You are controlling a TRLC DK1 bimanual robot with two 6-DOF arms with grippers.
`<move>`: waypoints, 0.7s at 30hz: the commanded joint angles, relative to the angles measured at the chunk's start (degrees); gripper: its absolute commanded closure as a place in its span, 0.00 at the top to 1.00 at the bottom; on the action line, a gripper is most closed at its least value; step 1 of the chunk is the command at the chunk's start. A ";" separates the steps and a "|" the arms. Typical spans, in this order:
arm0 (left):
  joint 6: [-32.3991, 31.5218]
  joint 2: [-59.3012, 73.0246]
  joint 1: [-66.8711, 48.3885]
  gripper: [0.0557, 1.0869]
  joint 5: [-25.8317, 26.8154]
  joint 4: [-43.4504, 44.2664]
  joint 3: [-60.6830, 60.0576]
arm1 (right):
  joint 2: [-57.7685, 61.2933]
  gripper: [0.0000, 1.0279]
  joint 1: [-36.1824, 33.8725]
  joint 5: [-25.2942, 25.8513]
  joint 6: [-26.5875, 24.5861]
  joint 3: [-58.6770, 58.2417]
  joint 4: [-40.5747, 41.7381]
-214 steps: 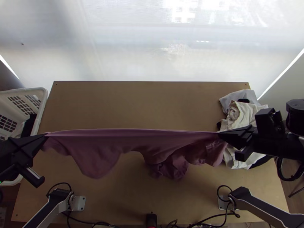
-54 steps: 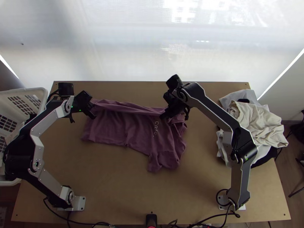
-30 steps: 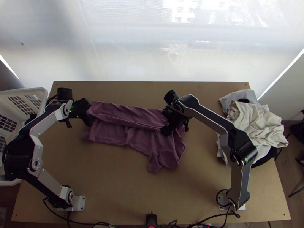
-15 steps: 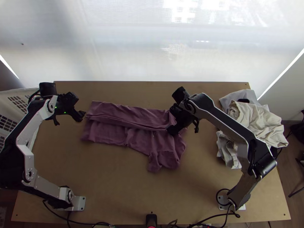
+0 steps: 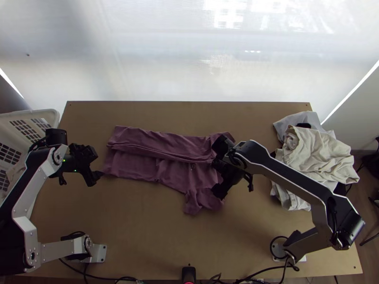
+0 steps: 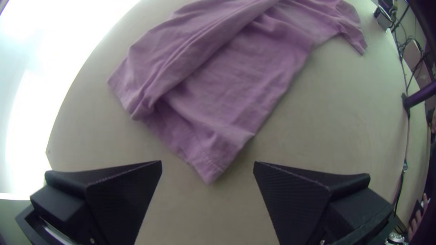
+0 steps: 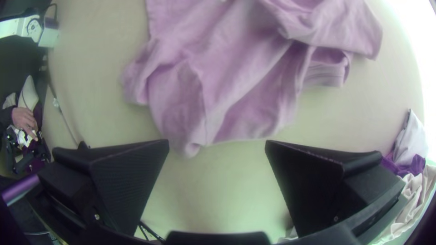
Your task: Fold the t-shirt
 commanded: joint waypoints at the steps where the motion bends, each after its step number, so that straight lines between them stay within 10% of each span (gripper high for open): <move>1: 3.24 -9.23 -3.70 0.95 0.43 -0.93 -7.72 | -2.39 0.96 6.26 -0.24 0.42 -3.46 -0.97; 21: 4.04 -15.38 -7.83 0.95 4.47 17.35 -19.76 | -2.57 0.93 12.41 1.60 2.00 -11.46 9.76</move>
